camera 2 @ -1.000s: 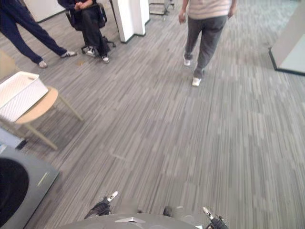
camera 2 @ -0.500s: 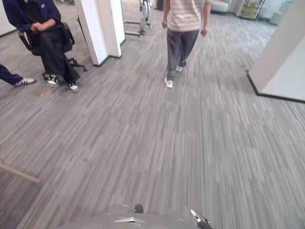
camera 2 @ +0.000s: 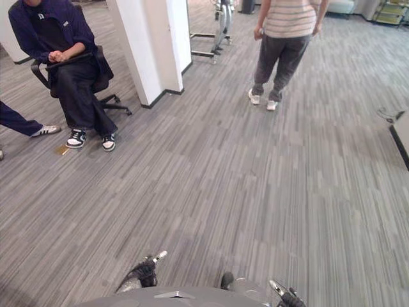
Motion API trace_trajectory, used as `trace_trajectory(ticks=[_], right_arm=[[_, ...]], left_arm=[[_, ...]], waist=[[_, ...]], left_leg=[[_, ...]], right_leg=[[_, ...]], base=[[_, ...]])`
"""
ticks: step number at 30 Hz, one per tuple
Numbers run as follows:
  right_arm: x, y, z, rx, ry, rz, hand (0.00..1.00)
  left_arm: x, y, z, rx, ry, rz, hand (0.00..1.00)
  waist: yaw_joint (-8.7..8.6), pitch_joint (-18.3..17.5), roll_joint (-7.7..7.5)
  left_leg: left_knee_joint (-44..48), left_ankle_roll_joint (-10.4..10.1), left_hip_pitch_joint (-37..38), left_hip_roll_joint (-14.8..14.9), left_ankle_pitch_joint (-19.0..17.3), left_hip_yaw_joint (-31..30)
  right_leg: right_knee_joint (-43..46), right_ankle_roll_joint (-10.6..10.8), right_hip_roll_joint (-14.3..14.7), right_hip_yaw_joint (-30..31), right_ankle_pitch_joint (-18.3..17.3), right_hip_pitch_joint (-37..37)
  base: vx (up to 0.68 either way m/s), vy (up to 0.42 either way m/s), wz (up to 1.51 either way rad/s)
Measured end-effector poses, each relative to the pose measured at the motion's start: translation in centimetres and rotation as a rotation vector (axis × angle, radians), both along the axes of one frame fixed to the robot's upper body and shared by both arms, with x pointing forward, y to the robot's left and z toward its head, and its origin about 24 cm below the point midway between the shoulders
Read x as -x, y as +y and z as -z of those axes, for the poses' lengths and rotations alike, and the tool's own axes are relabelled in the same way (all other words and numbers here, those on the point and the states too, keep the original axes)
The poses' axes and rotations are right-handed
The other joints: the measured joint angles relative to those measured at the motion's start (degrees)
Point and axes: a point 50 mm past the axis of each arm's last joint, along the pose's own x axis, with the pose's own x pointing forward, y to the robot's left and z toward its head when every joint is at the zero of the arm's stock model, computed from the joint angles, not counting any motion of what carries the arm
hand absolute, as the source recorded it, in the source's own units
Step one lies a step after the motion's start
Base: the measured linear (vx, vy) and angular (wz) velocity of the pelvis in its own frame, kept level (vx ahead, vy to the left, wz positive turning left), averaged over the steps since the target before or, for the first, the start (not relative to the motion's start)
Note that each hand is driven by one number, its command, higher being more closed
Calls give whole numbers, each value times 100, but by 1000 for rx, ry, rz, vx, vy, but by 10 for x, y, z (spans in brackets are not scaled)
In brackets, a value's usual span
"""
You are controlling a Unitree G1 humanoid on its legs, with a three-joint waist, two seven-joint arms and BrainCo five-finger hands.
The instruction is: Organize washtable
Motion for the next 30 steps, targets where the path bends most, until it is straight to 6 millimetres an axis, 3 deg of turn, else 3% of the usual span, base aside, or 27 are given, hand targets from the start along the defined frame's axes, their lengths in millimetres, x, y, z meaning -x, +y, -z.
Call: trace_trajectory(ticks=[1, 2, 3, 4, 5, 6, 7, 9, 10, 24, 25, 26, 27, 28, 29, 30], right_arm=[[-17, 6, -1, -13, -39, -13, 0], [-25, 8, -2, -16, -57, -20, 0], [-38, 13, -4, -23, -90, -37, 0], [-45, 16, -6, -24, -114, -48, 0], [-48, 17, -8, -15, -136, -68, 0], [-48, 17, -8, -13, -135, -72, 0], [-45, 22, -6, -20, -123, -76, 0], [-39, 29, -4, -36, -107, -72, 0], [-7, 28, 7, -87, 12, -17, 0], [-5, 25, 7, -99, 11, -25, 0], [-6, 24, 7, -102, 5, -14, 0], [-6, 23, 7, -101, 3, -2, 0], [-4, 20, 6, -92, 10, -3, 0], [3, 18, 7, -88, 26, -3, 0], [-2, 16, 5, -79, 15, -37, 0], [-6, 17, 5, -80, 1, -39, 0]], left_arm=[[5, 9, 0, -12, 6, -29, 0], [5, 10, 0, -13, 5, -33, 0], [7, 13, 0, -21, 9, -27, 0], [13, 15, 0, -32, 24, -22, 0], [25, 15, 3, -35, 55, -29, 0], [28, 16, 3, -36, 63, -32, 0], [44, 14, 6, -19, 105, -72, 0], [55, 27, 6, -52, 147, -72, 0], [64, 39, 6, -104, 214, 118, 0], [67, 38, 7, -86, 215, 47, 0], [67, 40, 6, -86, 212, 33, 0], [65, 42, 6, -87, 205, 16, 0], [64, 42, 5, -83, 191, -16, 0], [67, 41, 5, -79, 191, -31, 0], [73, 32, 7, -53, 204, -40, 0], [73, 31, 8, -48, 208, -48, 0]], waist=[[87, 42, -17], [129, 51, -24], [150, 78, -37], [183, 59, -11], [243, 32, 84], [236, 36, 123], [254, -30, 147], [237, -98, -245], [126, 38, -539], [169, 32, -539], [175, 44, -590], [181, 75, -623], [232, 66, -649], [278, 44, -666], [256, 48, -400], [258, 62, -423]], left_leg=[[-726, 6, -307, 7, -387, 210], [-1241, 4, -417, 10, -506, 322], [-2432, 7, -569, -17, -529, 440], [-3748, -64, -650, -48, -305, 345], [-4724, -75, -694, -29, 193, 3], [-4726, -71, -715, -23, 454, -96], [-4447, -10, -680, -98, 976, -235], [-4460, 154, -564, -318, 813, 65], [-7156, 146, 836, -806, 1831, -56], [-7133, 162, 650, -827, 1813, -92], [-6821, 208, 433, -909, 1652, -89], [-6071, 327, 60, -1029, 1262, -69], [-5239, 504, -226, -1143, 927, 50], [-4631, 539, -317, -1183, 516, 257], [-4410, 530, -286, -971, -171, 265], [-4336, 505, -277, -945, -301, 305]], right_leg=[[-123, 13, -61, 130, -27, 339], [-132, 69, -110, 218, -62, 453], [-125, 215, -220, 356, -244, 666], [-112, 392, -275, 429, -563, 833], [-92, 533, -248, 550, -969, 1010], [-51, 561, -228, 582, -1055, 1058], [206, 665, -257, 718, -1338, 1132], [497, 719, -574, 875, -1415, 1075], [80, 1074, -890, 1155, -1280, 678], [-129, 1072, -928, 960, -1282, 619], [-118, 1074, -995, 918, -1323, 554], [-84, 1161, -1126, 823, -1400, 520], [38, 1328, -1294, 711, -1476, 497], [365, 1516, -1419, 576, -1499, 456], [1777, 1473, -1292, 415, -1550, -177], [2651, 1345, -1376, 383, -1463, -626]], base=[[242, -104, -63], [423, -122, -62], [268, -74, -56], [100, -41, -76], [-80, 9, -62], [205, 52, -65], [410, 36, -36], [414, 19, -22], [142, 10, -4], [3, -2, 3], [77, 55, 13], [133, 86, 14], [221, 27, -1], [221, 0, -25], [145, -9, -36], [143, 64, -52]])
